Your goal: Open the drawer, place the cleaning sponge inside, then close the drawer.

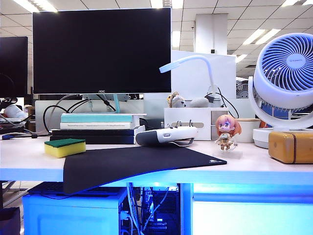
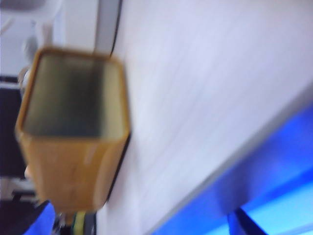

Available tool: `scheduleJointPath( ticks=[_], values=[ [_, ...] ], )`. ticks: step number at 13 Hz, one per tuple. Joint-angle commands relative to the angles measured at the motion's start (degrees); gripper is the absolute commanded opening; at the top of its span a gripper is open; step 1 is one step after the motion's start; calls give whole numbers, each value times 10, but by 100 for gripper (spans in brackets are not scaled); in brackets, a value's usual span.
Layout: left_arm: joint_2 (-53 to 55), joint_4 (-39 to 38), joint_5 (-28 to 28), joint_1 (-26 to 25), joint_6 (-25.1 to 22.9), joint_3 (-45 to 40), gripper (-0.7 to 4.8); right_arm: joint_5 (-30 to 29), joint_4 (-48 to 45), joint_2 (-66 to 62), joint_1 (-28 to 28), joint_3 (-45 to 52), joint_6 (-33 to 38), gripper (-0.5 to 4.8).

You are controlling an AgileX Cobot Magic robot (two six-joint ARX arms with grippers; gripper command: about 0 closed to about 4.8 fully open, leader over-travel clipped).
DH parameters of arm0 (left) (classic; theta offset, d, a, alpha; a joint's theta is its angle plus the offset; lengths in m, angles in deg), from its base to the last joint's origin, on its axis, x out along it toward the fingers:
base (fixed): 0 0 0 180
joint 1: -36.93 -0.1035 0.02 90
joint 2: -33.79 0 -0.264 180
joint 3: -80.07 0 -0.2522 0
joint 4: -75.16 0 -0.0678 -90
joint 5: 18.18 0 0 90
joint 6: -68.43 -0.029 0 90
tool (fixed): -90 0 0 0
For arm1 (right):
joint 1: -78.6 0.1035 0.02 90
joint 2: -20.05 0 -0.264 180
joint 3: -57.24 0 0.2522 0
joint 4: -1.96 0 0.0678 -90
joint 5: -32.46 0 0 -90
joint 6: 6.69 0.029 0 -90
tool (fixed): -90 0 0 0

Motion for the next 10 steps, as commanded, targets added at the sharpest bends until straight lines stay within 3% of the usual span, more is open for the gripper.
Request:
scheduleJointPath(
  ticks=[1, 10],
  values=[
    [-2, 7, 3, 0, 2, 3, -6, -19, -74, 12, 1, 8, -15, 479],
    [-2, 7, 4, 0, 2, 3, -6, -26, -73, 12, 0, 22, -23, 479]
  ],
)
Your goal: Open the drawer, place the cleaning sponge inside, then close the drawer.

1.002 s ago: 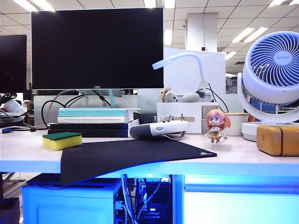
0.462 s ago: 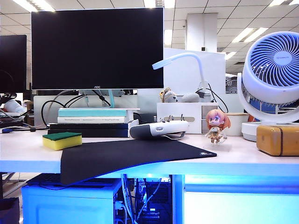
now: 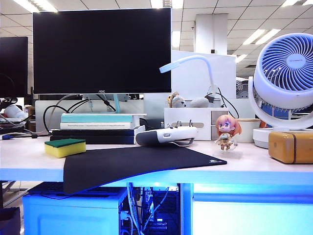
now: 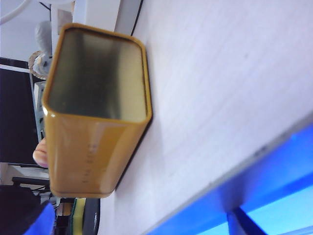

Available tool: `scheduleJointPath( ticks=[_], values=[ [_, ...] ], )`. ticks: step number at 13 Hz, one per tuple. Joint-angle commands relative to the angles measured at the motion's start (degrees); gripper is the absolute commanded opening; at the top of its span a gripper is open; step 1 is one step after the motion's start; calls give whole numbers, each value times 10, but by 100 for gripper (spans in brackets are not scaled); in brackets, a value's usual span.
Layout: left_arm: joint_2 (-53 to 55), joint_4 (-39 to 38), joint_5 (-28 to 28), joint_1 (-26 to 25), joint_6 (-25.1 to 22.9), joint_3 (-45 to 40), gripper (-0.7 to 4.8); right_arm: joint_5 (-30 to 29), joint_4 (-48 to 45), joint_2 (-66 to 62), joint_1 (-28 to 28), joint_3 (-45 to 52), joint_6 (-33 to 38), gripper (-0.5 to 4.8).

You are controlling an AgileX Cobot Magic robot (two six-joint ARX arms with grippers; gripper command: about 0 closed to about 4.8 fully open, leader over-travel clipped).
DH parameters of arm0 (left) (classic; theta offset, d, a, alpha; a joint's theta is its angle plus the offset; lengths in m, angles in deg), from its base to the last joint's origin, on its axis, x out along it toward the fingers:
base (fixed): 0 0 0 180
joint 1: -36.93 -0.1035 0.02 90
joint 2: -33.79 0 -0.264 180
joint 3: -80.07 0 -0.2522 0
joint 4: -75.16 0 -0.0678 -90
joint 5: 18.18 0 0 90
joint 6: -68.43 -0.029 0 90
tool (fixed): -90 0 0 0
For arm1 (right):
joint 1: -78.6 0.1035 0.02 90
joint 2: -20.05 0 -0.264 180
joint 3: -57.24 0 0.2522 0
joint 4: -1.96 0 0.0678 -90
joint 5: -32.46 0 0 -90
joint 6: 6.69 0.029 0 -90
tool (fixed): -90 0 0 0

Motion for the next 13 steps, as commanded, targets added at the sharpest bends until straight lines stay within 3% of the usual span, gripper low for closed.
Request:
scheduleJointPath(
  ticks=[1, 5, 8, 13],
  values=[
    [-2, 7, 3, 0, 2, 3, -6, -15, -43, 8, 0, 9, -6, 479],
    [-2, 7, 3, 0, 2, 3, -6, -8, -43, 8, 0, 38, -28, 479],
    [-2, 7, 3, 0, 1, 3, -6, 6, -40, 7, -38, 43, -23, 479],
    [-2, 4, 3, 0, 2, 3, -6, -11, -42, -51, -44, 0, -23, 479]
  ],
)
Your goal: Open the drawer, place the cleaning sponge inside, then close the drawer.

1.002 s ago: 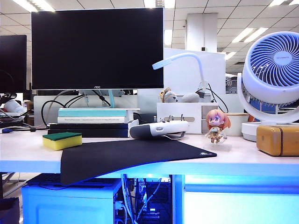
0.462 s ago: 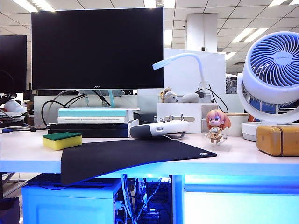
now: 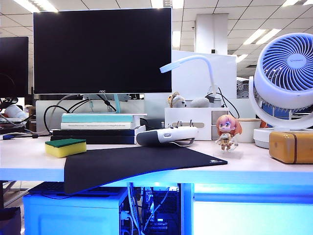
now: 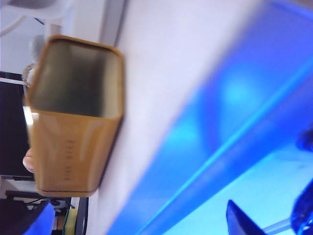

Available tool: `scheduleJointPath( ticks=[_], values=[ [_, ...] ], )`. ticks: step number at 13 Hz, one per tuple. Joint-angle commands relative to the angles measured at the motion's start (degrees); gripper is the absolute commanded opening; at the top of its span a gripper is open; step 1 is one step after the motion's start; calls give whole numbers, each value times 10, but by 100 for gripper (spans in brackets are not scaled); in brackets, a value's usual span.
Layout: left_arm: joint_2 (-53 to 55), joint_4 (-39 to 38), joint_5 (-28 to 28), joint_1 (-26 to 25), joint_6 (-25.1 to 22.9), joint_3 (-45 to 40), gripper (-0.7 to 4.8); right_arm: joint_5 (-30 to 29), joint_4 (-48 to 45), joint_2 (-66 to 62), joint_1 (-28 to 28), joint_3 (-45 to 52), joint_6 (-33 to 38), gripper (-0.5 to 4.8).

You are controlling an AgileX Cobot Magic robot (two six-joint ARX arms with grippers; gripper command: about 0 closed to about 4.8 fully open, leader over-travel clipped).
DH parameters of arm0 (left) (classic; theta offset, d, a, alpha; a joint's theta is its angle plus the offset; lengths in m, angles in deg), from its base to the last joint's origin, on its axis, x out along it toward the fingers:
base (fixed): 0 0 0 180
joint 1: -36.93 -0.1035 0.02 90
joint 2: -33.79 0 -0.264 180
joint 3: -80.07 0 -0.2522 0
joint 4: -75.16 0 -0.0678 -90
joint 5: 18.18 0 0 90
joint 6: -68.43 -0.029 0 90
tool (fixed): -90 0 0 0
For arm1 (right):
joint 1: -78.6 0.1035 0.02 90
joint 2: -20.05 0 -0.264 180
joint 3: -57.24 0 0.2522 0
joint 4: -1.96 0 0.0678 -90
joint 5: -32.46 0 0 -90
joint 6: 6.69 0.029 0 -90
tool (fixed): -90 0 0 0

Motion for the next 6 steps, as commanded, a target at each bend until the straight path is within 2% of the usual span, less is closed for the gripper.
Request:
scheduleJointPath(
  ticks=[1, 6],
  values=[
    [-2, 4, 3, 0, 2, 3, -6, -7, -10, -12, -1, -20, -2, 479],
    [-3, 2, 3, 0, 2, 3, -6, -10, -7, -31, 0, -55, 9, 479]
  ],
)
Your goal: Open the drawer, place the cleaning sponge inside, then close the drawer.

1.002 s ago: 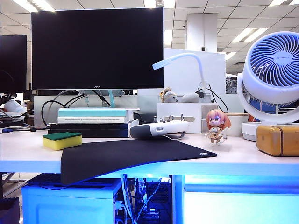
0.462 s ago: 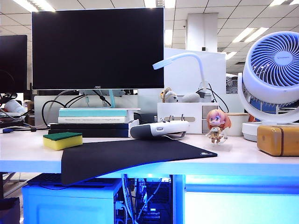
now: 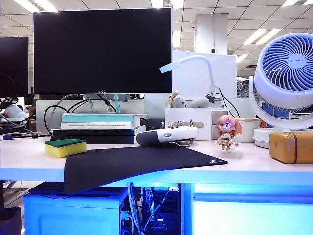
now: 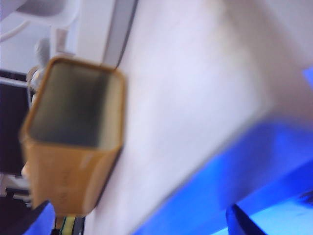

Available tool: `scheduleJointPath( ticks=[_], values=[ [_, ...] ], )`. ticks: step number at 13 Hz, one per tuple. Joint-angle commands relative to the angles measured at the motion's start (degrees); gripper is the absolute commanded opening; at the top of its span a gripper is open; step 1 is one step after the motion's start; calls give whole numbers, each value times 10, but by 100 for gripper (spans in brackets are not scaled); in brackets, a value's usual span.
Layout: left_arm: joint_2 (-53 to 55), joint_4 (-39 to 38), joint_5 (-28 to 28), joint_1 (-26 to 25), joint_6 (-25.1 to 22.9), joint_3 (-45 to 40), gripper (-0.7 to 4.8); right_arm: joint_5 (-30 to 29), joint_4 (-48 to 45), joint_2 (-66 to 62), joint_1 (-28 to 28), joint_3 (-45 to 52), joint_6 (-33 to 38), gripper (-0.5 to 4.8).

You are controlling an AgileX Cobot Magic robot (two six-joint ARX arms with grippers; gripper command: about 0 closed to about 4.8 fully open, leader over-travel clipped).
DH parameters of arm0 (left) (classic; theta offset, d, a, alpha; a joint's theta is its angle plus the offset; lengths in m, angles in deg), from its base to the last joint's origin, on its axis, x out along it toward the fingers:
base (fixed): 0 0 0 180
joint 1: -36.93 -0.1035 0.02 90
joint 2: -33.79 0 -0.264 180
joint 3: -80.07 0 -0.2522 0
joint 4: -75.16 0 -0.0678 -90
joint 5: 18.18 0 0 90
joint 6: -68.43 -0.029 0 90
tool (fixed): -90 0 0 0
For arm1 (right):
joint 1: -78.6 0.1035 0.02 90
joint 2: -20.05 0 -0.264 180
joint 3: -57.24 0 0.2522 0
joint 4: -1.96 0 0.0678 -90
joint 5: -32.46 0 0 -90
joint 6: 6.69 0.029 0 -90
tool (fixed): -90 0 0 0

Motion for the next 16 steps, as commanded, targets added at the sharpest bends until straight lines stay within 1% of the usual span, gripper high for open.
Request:
scheduleJointPath(
  ticks=[1, 7, 10, 14, 16],
  values=[
    [-3, 6, 3, 0, 2, 3, -6, 1, -7, -5, -1, -7, 0, 479],
    [-3, -5, 3, 0, 2, 3, -6, -5, -10, -5, -1, -36, 2, 479],
    [-3, -2, 3, 0, 2, 3, -6, -20, -10, 2, -1, -21, 15, 479],
    [-5, 0, 3, 0, 2, 3, -6, -14, -11, 30, -1, 0, 11, 479],
    [-5, 0, 3, 0, 1, 3, -6, 13, 0, 21, -1, 0, 14, 479]
  ],
)
